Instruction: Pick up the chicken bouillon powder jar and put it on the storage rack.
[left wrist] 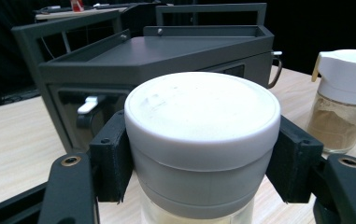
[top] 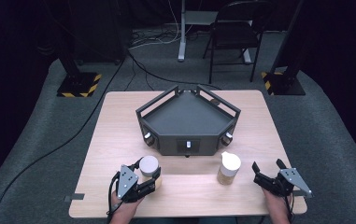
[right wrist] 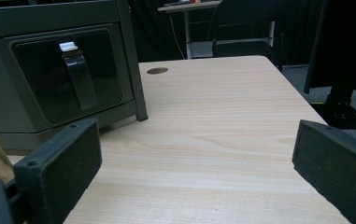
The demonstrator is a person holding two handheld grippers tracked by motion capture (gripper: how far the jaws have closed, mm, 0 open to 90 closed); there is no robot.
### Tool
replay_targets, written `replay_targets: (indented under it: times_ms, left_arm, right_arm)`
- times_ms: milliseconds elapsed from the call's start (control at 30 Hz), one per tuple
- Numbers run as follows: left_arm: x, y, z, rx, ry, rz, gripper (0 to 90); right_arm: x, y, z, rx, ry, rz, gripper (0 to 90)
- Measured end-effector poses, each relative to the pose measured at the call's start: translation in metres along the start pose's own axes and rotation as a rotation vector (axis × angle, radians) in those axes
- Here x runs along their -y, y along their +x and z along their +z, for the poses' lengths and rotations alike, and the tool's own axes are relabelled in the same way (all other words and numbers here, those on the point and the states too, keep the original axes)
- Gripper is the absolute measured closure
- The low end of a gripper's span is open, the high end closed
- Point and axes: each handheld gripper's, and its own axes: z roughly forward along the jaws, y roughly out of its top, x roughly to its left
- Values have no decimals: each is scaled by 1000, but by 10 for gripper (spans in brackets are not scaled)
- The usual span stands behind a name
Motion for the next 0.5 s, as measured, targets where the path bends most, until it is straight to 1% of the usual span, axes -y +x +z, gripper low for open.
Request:
replay_targets:
  times_ms: [67,133,267,333,433,500]
  left_arm:
    - [-4,0,2,13,-1,-2,330]
    - [-6,0,3,18,-2,-2,330]
    - [-16,-1,9,41,0,-4,330]
    - [-17,-1,9,46,1,-3,330]
    - [-24,-3,14,57,5,5,330]
    - [-28,-4,17,62,3,1,330]
  right_arm:
    - [0,0,0,0,0,0,7]
    - [0,0,0,-1,0,-1,6]
    - [0,-1,0,-4,-2,-1,7]
    - [1,-1,0,-5,-3,-1,6]
    - [0,-4,0,-27,0,-2,0]
    - [1,-6,-1,-41,-4,-7,0]
